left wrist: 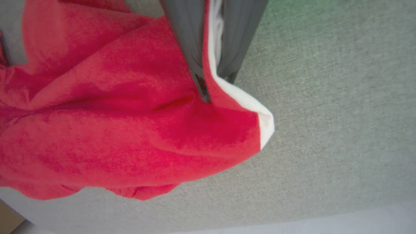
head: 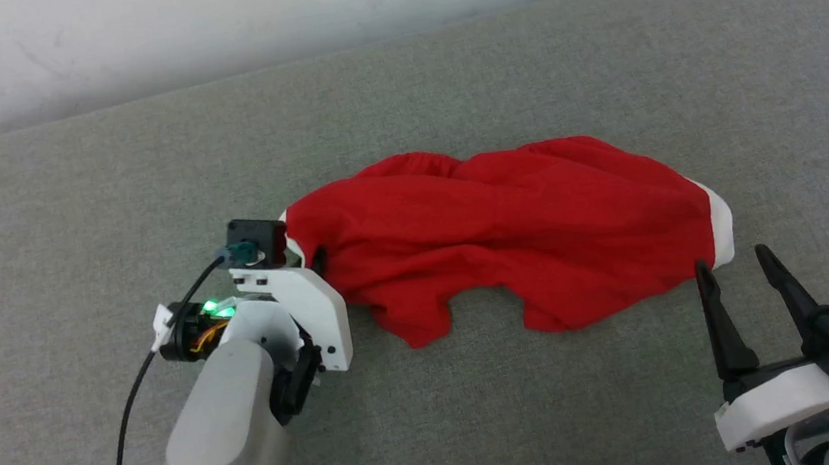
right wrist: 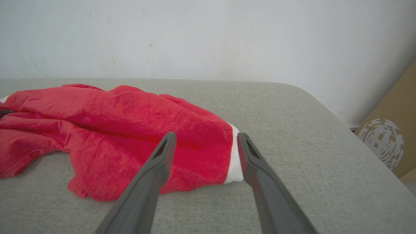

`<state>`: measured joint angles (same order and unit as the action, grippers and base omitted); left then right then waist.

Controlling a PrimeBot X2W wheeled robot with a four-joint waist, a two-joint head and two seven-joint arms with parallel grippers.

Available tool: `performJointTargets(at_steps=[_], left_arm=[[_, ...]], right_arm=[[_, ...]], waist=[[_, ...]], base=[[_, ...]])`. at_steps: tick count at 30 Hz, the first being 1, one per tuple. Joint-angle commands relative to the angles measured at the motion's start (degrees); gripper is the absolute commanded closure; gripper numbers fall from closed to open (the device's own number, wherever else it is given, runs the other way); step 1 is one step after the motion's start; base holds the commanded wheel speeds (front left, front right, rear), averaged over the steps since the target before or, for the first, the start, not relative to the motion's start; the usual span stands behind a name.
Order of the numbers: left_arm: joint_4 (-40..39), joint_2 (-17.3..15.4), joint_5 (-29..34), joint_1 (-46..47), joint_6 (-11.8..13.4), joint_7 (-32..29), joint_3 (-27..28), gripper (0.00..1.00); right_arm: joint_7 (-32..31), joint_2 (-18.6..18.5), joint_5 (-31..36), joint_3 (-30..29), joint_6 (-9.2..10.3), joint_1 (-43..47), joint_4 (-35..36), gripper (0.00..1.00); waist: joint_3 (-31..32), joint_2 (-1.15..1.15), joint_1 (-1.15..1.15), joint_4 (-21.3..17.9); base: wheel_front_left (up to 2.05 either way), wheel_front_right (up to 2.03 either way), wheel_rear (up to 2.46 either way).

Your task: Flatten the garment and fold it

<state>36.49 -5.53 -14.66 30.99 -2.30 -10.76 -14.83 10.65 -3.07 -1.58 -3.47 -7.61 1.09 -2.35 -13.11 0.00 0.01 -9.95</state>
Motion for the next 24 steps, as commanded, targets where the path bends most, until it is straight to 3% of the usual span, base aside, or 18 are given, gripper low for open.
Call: performJointTargets(at_steps=[1,9,16,19,24], left_arm=[[0.2,-0.1,-0.5,0.3,-0.3,1.4,0.5,1.0],[-4.7,-2.5,-3.2,1.3,1.0,12.8,5.8,1.0],[-18.5,-5.8,-2.1,3.3,3.2,20.8,8.9,1.0],[-25.1,-6.4,-0.1,3.3,2.2,21.3,6.4,1.0],[-28.2,-4.1,2.8,-1.2,-0.2,14.4,-2.9,1.0]], right_arm=[[0.3,0.2,0.2,0.1,0.12,-0.8,-0.3,0.0],[-0.1,0.2,1.1,0.3,0.12,0.0,-1.2,0.0],[-0.7,0.2,1.0,0.5,0.12,1.5,-1.2,0.0],[-0.9,0.2,0.7,0.5,0.12,1.7,-1.1,0.0],[-0.6,0.2,0.1,-0.1,0.12,1.4,-1.6,0.0]], waist=[[0.9,0.0,-0.01,0.6],[6.4,0.0,-0.01,2.3],[10.1,0.0,-0.01,3.3],[10.4,0.0,-0.01,3.5],[10.1,0.0,-0.01,3.5]], base=[[0.0,0.0,0.0],[0.0,0.0,0.0],[0.0,0.0,0.0],[0.0,0.0,0.0],[0.0,0.0,0.0]])
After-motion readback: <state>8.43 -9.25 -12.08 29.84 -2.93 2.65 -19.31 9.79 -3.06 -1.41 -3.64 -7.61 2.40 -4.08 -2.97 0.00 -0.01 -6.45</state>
